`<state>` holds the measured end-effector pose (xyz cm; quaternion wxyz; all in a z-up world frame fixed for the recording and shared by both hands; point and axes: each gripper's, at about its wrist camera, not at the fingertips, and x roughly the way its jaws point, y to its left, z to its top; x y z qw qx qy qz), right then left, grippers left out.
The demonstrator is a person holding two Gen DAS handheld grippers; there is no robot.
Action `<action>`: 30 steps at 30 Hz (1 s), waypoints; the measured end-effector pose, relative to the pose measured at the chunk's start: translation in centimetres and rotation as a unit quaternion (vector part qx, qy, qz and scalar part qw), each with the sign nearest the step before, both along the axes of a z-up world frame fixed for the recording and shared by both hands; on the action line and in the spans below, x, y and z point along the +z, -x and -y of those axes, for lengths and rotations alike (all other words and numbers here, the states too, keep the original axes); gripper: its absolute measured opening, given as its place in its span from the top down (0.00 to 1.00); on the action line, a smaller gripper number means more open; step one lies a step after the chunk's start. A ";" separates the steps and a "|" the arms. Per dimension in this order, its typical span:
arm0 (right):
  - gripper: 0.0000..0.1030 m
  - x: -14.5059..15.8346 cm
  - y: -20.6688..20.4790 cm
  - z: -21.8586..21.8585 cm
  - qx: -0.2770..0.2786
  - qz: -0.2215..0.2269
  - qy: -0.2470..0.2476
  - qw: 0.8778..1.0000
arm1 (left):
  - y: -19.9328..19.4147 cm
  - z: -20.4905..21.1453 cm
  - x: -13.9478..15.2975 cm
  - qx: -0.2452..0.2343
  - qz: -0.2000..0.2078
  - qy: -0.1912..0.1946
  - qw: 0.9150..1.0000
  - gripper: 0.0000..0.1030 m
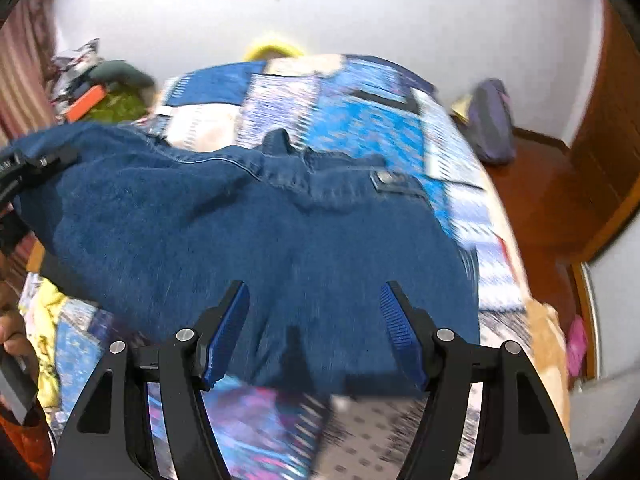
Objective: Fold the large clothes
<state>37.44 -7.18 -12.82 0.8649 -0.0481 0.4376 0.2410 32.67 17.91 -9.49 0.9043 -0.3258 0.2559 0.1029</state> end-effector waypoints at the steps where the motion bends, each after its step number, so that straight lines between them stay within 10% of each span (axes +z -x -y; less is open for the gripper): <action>1: 0.38 0.1 0.0 -1.3 0.011 -0.002 -0.004 1.000 | 0.7 -0.4 1.4 0.007 0.012 -0.023 1.000 0.77; 8: 0.38 -3.5 1.1 -11.6 0.108 -0.062 -0.020 0.992 | 4.1 -2.6 5.3 0.054 0.040 -0.124 0.990 0.77; 14: 0.38 -8.3 1.9 -15.9 0.143 -0.123 0.003 0.982 | 2.2 -2.0 2.6 0.025 0.001 -0.164 0.986 0.77; 20: 0.38 -6.5 1.9 -12.0 0.144 -0.111 -0.016 0.983 | -0.4 1.5 0.8 -0.032 -0.010 -0.200 0.979 0.78; 30: 0.38 -5.6 1.4 3.2 -0.023 -0.064 0.000 0.998 | -3.4 12.0 -0.1 -0.149 0.002 -0.214 0.965 0.78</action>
